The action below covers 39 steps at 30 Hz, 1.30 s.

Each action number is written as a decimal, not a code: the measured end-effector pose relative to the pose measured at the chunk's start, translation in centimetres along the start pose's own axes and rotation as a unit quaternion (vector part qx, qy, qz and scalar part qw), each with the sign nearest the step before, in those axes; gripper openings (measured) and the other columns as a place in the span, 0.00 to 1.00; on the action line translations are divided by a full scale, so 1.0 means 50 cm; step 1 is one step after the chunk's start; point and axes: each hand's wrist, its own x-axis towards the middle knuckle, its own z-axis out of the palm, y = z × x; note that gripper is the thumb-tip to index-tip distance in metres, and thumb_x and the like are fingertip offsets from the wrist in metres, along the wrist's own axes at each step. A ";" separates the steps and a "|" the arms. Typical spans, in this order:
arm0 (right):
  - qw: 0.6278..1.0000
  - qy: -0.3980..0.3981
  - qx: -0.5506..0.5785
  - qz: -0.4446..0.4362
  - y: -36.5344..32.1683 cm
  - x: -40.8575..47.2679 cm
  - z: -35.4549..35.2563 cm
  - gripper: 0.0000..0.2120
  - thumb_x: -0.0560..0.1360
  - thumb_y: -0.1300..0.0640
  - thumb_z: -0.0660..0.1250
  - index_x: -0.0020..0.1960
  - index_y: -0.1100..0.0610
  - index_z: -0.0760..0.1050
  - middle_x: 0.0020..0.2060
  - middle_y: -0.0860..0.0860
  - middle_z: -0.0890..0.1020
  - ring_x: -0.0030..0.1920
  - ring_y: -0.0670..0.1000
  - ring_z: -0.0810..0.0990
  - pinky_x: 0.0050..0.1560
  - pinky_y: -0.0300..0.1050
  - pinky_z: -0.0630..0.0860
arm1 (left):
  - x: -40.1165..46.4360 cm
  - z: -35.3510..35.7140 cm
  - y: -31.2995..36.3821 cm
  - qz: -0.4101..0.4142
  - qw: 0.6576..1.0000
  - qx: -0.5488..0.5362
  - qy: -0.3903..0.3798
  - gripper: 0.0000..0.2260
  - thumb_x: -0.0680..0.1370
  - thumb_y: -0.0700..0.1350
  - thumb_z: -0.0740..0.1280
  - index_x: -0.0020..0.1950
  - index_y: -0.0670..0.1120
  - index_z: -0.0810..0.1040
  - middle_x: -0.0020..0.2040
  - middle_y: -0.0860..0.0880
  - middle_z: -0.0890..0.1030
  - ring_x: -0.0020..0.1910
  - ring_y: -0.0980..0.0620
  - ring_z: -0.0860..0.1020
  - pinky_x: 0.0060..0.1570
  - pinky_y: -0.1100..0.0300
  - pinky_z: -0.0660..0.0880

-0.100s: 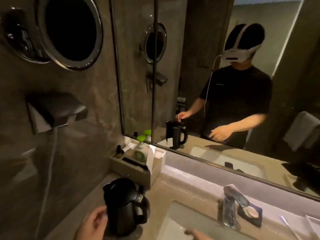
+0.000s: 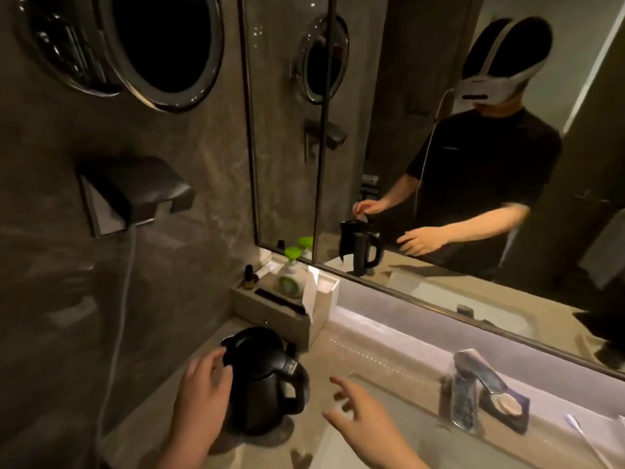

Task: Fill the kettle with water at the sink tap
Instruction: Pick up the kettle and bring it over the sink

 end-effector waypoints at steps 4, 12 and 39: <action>0.999 -0.012 0.032 -0.034 -0.079 0.082 0.070 0.29 0.71 0.44 0.70 0.70 0.50 0.70 0.64 0.50 0.78 0.61 0.50 0.77 0.61 0.44 0.72 | 0.021 0.006 0.015 0.016 0.998 0.050 -0.037 0.14 0.78 0.47 0.64 0.63 0.48 0.75 0.64 0.48 0.71 0.63 0.47 0.71 0.64 0.50 0.68; 0.995 -0.037 0.087 -0.025 -0.068 0.138 0.118 0.17 0.76 0.51 0.69 0.64 0.50 0.72 0.54 0.49 0.81 0.52 0.49 0.79 0.47 0.39 0.71 | 0.037 0.016 -0.009 0.029 0.994 0.081 -0.062 0.16 0.78 0.49 0.63 0.65 0.50 0.76 0.70 0.49 0.68 0.68 0.48 0.66 0.66 0.52 0.66; 0.960 0.226 0.167 0.020 0.094 -0.147 -0.130 0.05 0.74 0.54 0.71 0.48 0.52 0.76 0.43 0.44 0.83 0.43 0.39 0.80 0.40 0.35 0.73 | -0.123 0.168 0.370 0.267 0.895 -0.128 -0.334 0.24 0.77 0.53 0.61 0.71 0.69 0.61 0.69 0.64 0.67 0.70 0.62 0.64 0.67 0.57 0.63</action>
